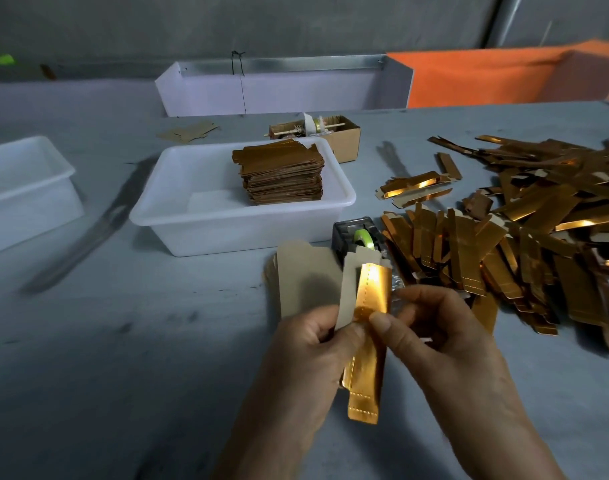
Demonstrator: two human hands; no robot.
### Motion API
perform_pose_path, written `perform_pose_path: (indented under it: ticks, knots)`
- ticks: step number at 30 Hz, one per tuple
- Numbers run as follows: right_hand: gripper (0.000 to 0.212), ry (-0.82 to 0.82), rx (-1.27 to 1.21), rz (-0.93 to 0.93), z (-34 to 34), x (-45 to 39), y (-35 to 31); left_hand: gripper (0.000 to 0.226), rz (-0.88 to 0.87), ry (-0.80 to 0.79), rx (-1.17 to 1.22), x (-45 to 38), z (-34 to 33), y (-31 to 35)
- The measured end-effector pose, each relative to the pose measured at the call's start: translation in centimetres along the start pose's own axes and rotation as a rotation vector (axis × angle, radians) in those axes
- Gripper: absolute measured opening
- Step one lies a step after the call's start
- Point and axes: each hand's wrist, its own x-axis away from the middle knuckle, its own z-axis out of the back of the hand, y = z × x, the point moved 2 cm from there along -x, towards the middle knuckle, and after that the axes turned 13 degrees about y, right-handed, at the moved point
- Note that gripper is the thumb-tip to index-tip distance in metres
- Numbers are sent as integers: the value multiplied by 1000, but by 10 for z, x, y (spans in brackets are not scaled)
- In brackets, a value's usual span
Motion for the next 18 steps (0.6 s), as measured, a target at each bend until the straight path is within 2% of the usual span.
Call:
perform_pose_path:
  ticks: [1,3,5,9,12,18]
  knots:
    - [50,-15,-66,-73,0,-3,2,14,22,-28,5,2,0,1]
    - [39,-114,-225,-234,-2,-6,3,13,74,-53,-6,5,-3,1]
    - [30,-162,-272,-311,-3,-9,4,27,102,-16,-46,5,-4,-2]
    - [33,-131,-252,-305,-5,-11,5,11,35,59,-79,4,-3,1]
    - [36,-122,-246,-307,-5,-12,5,2,-13,175,-59,4,-3,1]
    - [30,-146,-274,-314,-5,-12,4,9,-44,300,-46,6,-5,-5]
